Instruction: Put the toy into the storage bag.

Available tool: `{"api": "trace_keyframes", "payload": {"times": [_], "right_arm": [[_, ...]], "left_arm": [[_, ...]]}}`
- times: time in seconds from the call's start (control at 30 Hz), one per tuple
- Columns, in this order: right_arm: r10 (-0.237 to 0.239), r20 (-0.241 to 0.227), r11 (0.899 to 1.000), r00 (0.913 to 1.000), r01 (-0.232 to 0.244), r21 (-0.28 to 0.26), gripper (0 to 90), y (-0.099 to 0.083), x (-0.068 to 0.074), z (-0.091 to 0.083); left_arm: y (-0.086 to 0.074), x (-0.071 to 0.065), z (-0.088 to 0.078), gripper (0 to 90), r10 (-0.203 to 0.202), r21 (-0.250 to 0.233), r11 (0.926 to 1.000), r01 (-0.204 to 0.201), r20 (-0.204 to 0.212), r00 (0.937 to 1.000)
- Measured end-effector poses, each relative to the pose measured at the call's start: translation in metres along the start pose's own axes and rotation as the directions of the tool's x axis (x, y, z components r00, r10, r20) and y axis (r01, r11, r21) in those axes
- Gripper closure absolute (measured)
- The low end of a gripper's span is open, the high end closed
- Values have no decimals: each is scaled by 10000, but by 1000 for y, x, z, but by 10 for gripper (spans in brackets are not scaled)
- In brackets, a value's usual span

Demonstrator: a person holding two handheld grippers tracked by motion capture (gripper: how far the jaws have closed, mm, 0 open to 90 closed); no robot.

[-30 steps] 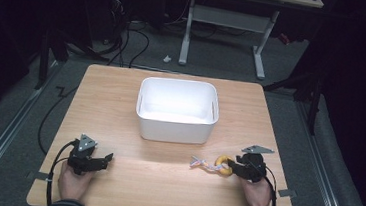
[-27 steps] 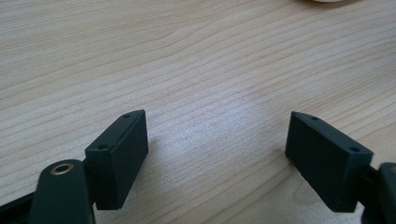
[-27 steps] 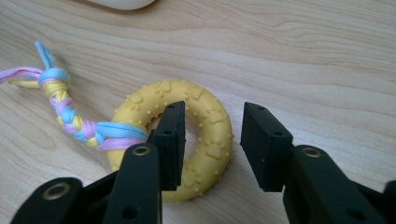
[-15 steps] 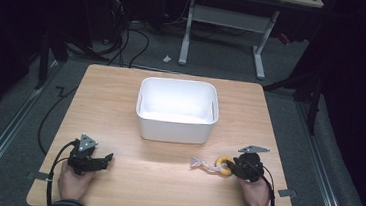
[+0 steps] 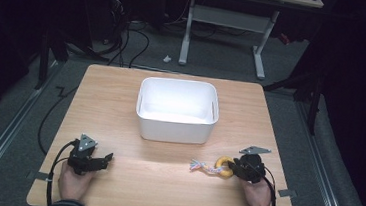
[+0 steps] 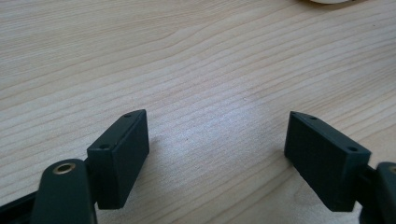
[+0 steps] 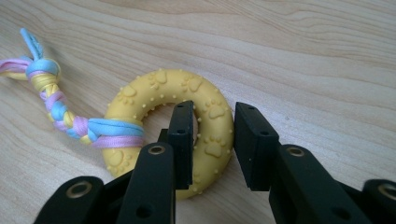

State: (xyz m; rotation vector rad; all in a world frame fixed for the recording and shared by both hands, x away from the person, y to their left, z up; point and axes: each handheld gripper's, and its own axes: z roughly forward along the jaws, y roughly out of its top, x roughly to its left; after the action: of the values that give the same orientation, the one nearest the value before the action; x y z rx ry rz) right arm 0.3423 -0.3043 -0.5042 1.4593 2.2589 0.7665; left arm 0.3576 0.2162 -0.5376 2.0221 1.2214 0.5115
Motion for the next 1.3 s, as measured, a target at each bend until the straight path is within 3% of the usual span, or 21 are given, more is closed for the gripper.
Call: {"api": "trace_keyframes", "payload": {"times": [0.33,0.67,0.77,1.3], "right_arm": [[-133,33,9990,9999,134,-434,697,-2,-1,-14],[99,-224,9971,9997,-115,-751,697,-1,-6,-30],[42,6,9956,10000,-42,-940,697,2,-6,-37],[360,-518,9881,9980,-434,-1479,698,18,-17,-66]], "left_arm": [[0,1,0,232,-85,-35,10000,85,40,10000],[0,2,-1,240,-168,-82,9998,169,80,9998],[0,2,-1,240,-180,-86,9998,181,86,9998],[0,1,0,239,-97,-42,9999,97,7,10000]]}}
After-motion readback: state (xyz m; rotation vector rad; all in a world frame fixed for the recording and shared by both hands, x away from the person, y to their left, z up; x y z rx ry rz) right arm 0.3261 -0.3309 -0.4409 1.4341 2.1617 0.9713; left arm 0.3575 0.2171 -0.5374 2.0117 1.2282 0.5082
